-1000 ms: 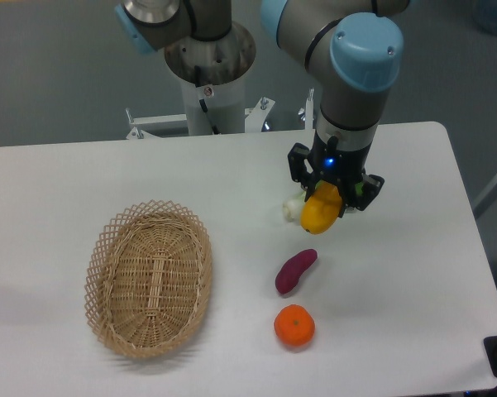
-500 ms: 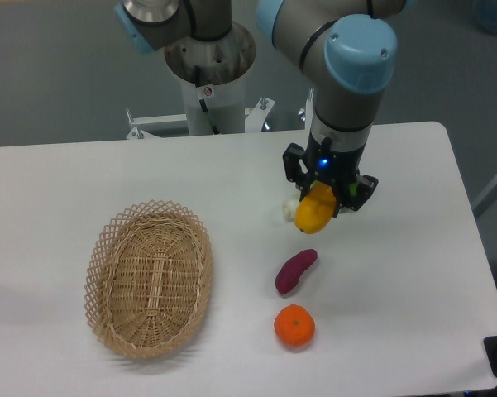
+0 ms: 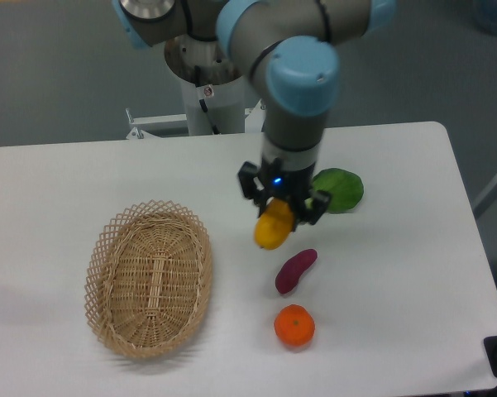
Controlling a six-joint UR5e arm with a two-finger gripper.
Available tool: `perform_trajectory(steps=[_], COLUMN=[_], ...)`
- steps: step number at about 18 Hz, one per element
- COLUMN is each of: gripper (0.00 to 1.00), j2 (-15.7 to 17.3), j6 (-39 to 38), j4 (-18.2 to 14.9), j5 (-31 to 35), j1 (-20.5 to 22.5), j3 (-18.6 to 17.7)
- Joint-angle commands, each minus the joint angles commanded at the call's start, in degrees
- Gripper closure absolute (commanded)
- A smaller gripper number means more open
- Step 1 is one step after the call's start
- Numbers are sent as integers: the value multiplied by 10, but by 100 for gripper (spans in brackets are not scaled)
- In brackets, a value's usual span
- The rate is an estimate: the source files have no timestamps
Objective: Place the mango in the basket
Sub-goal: 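Carry the mango over the wicker basket and lower it inside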
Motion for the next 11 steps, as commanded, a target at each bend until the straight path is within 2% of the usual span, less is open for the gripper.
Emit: perform_trajectory(steps=[3,5,11], gripper=[47,47,47], j2=[-9,-25,-67], j6=[-53,-77,-109], j4=[86,117,126], j5=[0,1,2], j1=[-40,-62,-109], j3=[-48,-57,-56])
